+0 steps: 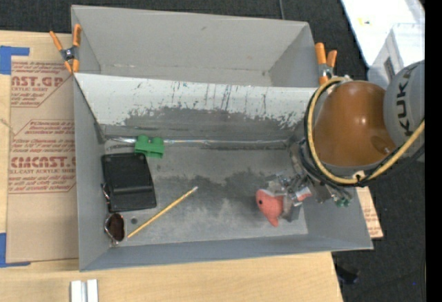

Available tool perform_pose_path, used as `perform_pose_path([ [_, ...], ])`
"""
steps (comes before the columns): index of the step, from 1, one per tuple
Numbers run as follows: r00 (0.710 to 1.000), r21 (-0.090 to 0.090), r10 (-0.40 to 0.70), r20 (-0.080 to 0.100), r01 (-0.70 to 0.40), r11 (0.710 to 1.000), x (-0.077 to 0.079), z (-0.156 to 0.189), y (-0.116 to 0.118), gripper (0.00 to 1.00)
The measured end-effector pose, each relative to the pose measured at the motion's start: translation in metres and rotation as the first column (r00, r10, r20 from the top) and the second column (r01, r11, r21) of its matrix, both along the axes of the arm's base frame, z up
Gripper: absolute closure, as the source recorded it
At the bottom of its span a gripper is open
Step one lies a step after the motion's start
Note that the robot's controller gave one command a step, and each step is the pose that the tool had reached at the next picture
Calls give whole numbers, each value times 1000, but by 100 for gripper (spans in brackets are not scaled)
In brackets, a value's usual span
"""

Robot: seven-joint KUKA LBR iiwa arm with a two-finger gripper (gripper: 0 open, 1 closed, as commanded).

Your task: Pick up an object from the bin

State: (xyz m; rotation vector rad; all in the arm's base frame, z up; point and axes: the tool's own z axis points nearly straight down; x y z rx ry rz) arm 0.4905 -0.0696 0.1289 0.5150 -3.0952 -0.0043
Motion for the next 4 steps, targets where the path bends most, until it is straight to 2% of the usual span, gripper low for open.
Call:
perform_pose_path([
  [1,999,-2,47,12,-47,999,1,2,-5,100],
  [2,1000,2,22,0,-22,1000,1,48,-3,100],
  [3,999,1,34,8,-34,999,2,8,-8,100],
  [4,999,2,35,4,-35,999,-4,48,-2,100],
])
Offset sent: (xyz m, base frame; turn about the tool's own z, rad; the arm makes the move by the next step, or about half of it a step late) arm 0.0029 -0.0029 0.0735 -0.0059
